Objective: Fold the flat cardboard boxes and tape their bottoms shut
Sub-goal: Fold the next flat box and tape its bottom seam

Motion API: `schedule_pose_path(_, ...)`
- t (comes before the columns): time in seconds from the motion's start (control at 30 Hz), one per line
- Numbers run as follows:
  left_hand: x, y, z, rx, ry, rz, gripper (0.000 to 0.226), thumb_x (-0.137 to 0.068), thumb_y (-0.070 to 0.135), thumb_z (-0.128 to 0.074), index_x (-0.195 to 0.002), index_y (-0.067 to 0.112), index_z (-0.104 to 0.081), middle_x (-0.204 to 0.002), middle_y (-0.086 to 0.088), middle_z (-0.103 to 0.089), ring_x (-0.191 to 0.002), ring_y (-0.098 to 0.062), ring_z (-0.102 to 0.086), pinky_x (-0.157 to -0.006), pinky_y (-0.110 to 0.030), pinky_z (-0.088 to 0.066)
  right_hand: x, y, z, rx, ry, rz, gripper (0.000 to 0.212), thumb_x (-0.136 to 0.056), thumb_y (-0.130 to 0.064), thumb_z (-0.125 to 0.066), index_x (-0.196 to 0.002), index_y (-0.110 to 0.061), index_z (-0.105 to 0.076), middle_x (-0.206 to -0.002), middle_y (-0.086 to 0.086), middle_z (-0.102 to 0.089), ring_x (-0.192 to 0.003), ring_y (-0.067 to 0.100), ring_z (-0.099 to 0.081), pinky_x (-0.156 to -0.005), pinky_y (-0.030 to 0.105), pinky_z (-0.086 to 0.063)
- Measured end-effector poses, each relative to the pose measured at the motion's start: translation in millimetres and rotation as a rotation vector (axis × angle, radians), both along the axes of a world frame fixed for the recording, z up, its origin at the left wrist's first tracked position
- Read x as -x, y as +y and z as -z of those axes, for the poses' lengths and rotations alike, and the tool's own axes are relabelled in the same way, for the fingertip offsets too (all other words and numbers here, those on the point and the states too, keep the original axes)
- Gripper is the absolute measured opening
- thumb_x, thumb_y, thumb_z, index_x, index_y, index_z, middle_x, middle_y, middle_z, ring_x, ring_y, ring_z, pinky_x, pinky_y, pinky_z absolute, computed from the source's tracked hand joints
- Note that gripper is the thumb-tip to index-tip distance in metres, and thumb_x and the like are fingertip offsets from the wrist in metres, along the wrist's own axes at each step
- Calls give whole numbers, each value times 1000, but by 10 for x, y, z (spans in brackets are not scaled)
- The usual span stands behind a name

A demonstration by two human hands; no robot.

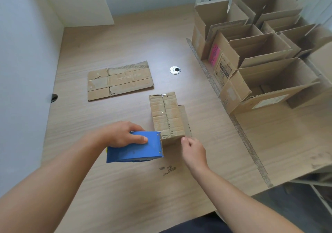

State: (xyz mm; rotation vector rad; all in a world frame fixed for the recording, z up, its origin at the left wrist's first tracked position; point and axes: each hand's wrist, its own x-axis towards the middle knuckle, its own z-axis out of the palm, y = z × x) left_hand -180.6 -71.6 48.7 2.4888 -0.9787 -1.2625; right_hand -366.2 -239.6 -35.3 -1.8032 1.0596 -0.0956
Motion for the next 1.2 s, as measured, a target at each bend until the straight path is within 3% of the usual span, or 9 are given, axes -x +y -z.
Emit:
schedule_pose_path(0.07,-5,10,7,14,0,-3,14,-90,56,-59,-103,54,-62,-103,22,-65,-95,0,-59,-80,-25,-46,-5,-126,-79,360,49,-172,42,-98,-32,-53,-133,-10,-60,-150,12,-39,-141,28,-29,-115,36,-22)
schedule_pose_path(0.13,-2,24,13,40,9,-5,12,-91,55,-60,-102,55,-62,-102,23,-65,-94,2,-59,-78,-22,-45,-78,-237,-179,628,-111,-417,56,-96,-35,-53,-147,-15,-45,-160,10,-26,-149,29,-16,-119,40,-16)
schedule_pose_path(0.23,4,39,15,73,4,-5,11,-91,54,-60,-101,55,-62,-104,22,-66,-95,4,-58,-78,-20,-44,-277,-309,-195,703,-106,-963,54,-102,-43,-42,-154,-32,-31,-165,-9,-12,-153,17,-2,-121,37,-6)
schedule_pose_path(0.3,-5,64,3,87,-13,-10,16,-91,54,-59,-106,53,-64,-105,20,-67,-95,4,-58,-78,-19,-44,-343,-380,-100,771,-4,-1073,54,-105,-47,-35,-156,-37,-20,-162,-20,-3,-152,9,1,-122,34,2)
schedule_pose_path(0.37,-13,109,-16,117,-29,-8,20,-91,55,-60,-110,52,-64,-105,21,-67,-94,5,-58,-77,-16,-44,-338,-412,-7,854,-16,-1029,53,-104,-46,-38,-155,-37,-23,-161,-20,-10,-152,9,-8,-120,29,4)
schedule_pose_path(0.53,-7,201,-84,169,-132,65,33,-89,60,-57,-121,54,-59,-97,26,-65,-89,3,-57,-75,-19,-43,-332,-302,93,982,-253,-820,48,-93,-37,-58,-139,-24,-57,-146,-6,-52,-136,22,-48,-111,36,-23)
schedule_pose_path(0.77,-116,356,-128,102,-242,130,38,-83,72,-52,-120,63,-52,-73,33,-52,-75,9,-50,-61,-14,-33,-348,-291,121,999,-241,-793,49,-95,-44,-46,-137,-23,-60,-143,-6,-55,-132,21,-53,-110,38,-27)
schedule_pose_path(1.1,-361,537,134,47,-250,47,40,-83,72,-51,-121,60,-54,-76,32,-51,-76,6,-49,-60,-17,-33,-364,-251,95,1024,-217,-779,42,-97,-36,-47,-133,-24,-64,-141,-6,-57,-131,20,-54,-109,37,-30)
schedule_pose_path(1.2,-332,478,229,32,-344,70,45,-83,72,-49,-125,56,-54,-71,26,-47,-72,-3,-46,-59,-21,-33,-374,-248,80,1009,-228,-774,39,-94,-32,-59,-131,-21,-65,-139,-3,-59,-129,24,-55,-107,39,-29)
